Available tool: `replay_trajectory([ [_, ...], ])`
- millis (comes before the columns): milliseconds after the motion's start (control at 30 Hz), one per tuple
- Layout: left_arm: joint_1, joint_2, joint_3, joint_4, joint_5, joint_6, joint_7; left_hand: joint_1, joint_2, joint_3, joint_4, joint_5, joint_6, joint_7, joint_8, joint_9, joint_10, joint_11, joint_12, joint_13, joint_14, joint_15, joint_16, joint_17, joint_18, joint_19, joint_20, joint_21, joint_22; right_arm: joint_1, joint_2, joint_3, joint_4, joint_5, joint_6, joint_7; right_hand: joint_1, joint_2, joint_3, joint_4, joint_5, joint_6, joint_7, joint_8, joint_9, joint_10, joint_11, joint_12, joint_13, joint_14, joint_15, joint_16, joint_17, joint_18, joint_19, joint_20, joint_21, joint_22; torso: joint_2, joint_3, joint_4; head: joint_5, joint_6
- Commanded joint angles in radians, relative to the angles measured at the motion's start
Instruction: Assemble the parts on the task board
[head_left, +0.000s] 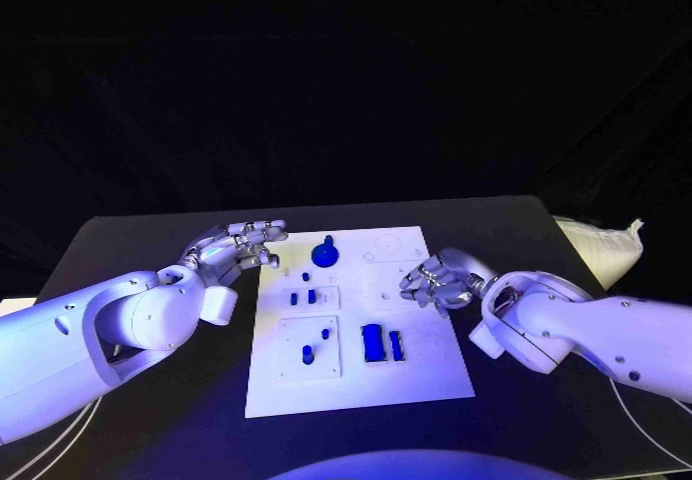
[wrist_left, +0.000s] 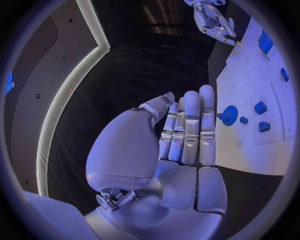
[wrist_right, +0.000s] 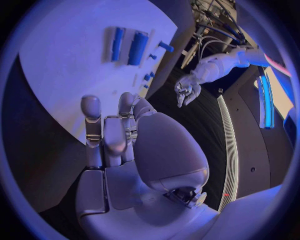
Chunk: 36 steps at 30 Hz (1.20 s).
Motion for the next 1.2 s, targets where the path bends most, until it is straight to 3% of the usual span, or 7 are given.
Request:
replay_trajectory([
  [33,-0.002,0.012,0.001,-0.022,0.003,-0.01,0.056,-0.007,0.0,-0.014,0.002,0.0,-0.013,0.003,0.003,-0.002,-0.014,0.009,0.004,-0.005,-0.065,0.01,-0.118,-0.059,0.016,-0.081,0.011,-0.07,-0.037,0.029,0.028,0.001,-0.079,0.434,-0.029,0.327,0.021,-0.005,0.026,-0.001,-0.018,-0.012,0.012,-0.005,-0.013,-0.042,0.015,-0.1,-0.097,-0.104,0.014,-0.284,-0.287,0.011,-0.062,0.014,-0.109,-0.091,-0.032,-0.0079,0.0012,-0.006,0.019],
  [400,-0.005,0.083,0.001,-0.17,0.032,-0.092,0.138,0.004,0.006,0.017,0.017,0.002,-0.03,0.004,-0.026,-0.006,-0.014,0.035,-0.096,-0.013,-0.131,0.09,-0.607,-0.266,0.012,-0.333,0.098,-0.375,-0.266,0.069,0.184,0.004,-0.333,0.715,0.102,0.542,0.046,-0.054,0.192,-0.009,-0.08,-0.065,0.067,-0.007,-0.108,-0.096,0.099,-0.334,-0.526,-0.317,0.132,-0.879,-0.641,-0.009,-0.26,0.116,-0.46,-0.309,-0.094,-0.014,0.0121,-0.001,0.096],
  [833,-0.003,0.174,0.002,-0.288,0.02,-0.135,0.152,0.007,0.007,0.017,0.021,0.003,-0.024,0.014,-0.044,-0.006,-0.028,0.048,-0.141,-0.014,-0.106,0.109,-0.755,-0.328,0.022,-0.326,0.129,-0.465,-0.392,0.071,0.319,0.012,-0.518,0.731,0.158,0.607,-0.04,-0.066,0.29,-0.084,-0.08,-0.053,0.074,-0.005,-0.196,-0.068,0.106,-0.329,-0.752,-0.222,0.138,-1.042,-0.828,0.014,-0.142,0.141,-0.61,-0.445,-0.119,-0.0032,0.0256,0.03,0.134],
  [867,-0.003,0.166,0.001,-0.28,0.021,-0.109,0.122,-0.402,0.034,-0.121,0.048,-0.037,-0.327,-0.051,-0.115,-0.072,-0.353,-0.003,-0.204,-0.075,-0.415,0.068,-0.81,-0.415,-0.037,-0.558,0.052,-0.499,-0.54,0.072,0.311,0.011,-0.503,0.706,0.106,0.553,-0.457,0.002,0.187,-0.144,-0.141,-0.355,0.016,-0.069,-0.232,-0.417,0.065,-0.396,-0.813,-0.581,0.039,-1.117,-0.865,-0.051,-0.424,0.078,-0.702,-0.532,-0.115,-0.0067,0.0228,0.024,0.127],
  [900,-0.004,0.166,0.002,-0.279,0.02,-0.111,0.123,-0.412,0.108,-0.124,0.048,-0.037,-0.339,-0.05,-0.115,-0.072,-0.365,-0.002,-0.204,-0.075,-0.423,0.067,-0.813,-0.415,-0.037,-0.563,0.049,-0.503,-0.546,0.072,0.311,0.011,-0.502,0.707,0.104,0.554,-0.479,0.002,0.184,-0.144,-0.144,-0.364,0.014,-0.069,-0.234,-0.426,0.062,-0.396,-0.813,-0.59,0.039,-1.117,-0.867,-0.051,-0.43,0.076,-0.708,-0.537,-0.114,-0.0065,0.0221,0.025,0.128],
  [1167,-0.013,0.15,0.005,-0.222,-0.006,-0.199,0.147,-0.657,0.108,-0.206,0.048,-0.123,-0.521,-0.083,-0.115,-0.072,-0.56,-0.029,-0.204,-0.075,-0.603,0.042,-0.849,-0.415,-0.056,-0.7,0.003,-0.594,-0.636,0.077,0.309,0.001,-0.441,0.755,0.016,0.588,-0.734,0.002,0.123,-0.144,-0.183,-0.542,-0.021,-0.069,-0.321,-0.632,0.038,-0.396,-0.813,-0.801,0.039,-1.117,-0.958,-0.068,-0.597,0.039,-0.765,-0.591,-0.1,0.0028,-0.0084,0.069,0.152],
  [1200,-0.015,0.146,0.006,-0.209,-0.011,-0.218,0.153,-0.684,0.108,-0.214,0.048,-0.123,-0.541,-0.087,-0.115,-0.072,-0.582,-0.033,-0.204,-0.075,-0.623,-0.028,-0.853,-0.415,-0.065,-0.715,-0.002,-0.594,-0.645,0.078,0.309,-0.001,-0.427,0.766,-0.003,0.595,-0.764,0.002,0.116,-0.144,-0.187,-0.563,-0.025,-0.069,-0.321,-0.656,-0.033,-0.396,-0.813,-0.826,0.039,-1.117,-0.958,-0.068,-0.617,0.035,-0.771,-0.597,-0.097,0.0049,-0.015,0.079,0.158],
])
